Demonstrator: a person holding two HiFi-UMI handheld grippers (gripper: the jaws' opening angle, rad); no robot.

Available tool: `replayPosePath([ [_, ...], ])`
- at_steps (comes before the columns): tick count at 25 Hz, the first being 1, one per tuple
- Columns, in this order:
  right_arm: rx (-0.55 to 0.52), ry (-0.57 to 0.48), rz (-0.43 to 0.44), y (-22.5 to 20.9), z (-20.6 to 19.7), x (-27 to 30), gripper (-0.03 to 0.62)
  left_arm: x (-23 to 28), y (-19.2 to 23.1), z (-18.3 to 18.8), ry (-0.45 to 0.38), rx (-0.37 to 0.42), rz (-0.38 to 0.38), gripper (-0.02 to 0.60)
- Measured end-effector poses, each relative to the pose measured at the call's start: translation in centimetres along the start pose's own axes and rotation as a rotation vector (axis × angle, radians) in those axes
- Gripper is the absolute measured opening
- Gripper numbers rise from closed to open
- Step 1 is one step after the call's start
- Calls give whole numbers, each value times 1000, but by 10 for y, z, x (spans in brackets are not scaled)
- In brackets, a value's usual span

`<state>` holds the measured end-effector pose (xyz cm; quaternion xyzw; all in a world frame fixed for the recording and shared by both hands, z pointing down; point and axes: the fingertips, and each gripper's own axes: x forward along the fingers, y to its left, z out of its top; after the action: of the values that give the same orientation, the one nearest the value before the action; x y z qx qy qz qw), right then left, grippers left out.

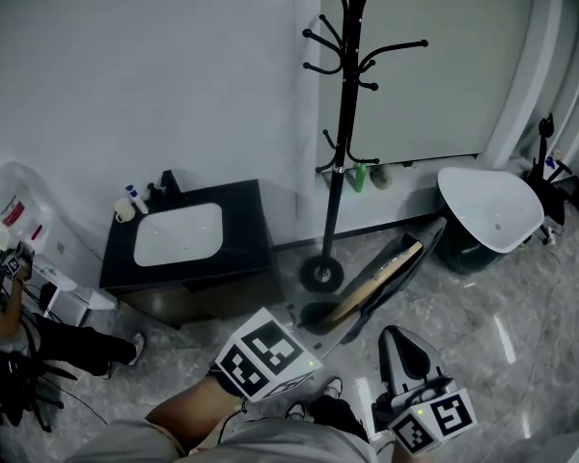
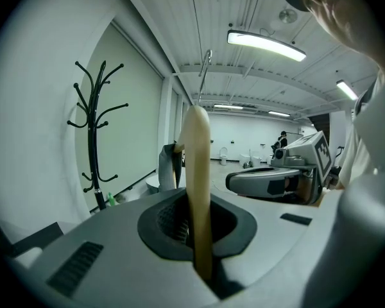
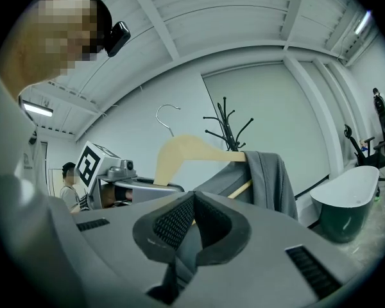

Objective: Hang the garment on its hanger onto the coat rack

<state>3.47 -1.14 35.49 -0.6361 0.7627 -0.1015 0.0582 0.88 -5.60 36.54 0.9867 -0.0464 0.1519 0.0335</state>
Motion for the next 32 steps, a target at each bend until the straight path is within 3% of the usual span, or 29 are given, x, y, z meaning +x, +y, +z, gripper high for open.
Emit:
replayPosePath([
  [16, 16, -8, 97, -137, 48, 140, 15, 112, 173, 53, 26, -63, -44, 9],
  [26, 21, -14, 132, -225, 87, 204, 15, 180, 254, 85, 21, -128, -100, 9],
  [32, 26, -27, 132, -251, 91, 219, 15, 203, 289, 87, 28, -158, -115, 9],
])
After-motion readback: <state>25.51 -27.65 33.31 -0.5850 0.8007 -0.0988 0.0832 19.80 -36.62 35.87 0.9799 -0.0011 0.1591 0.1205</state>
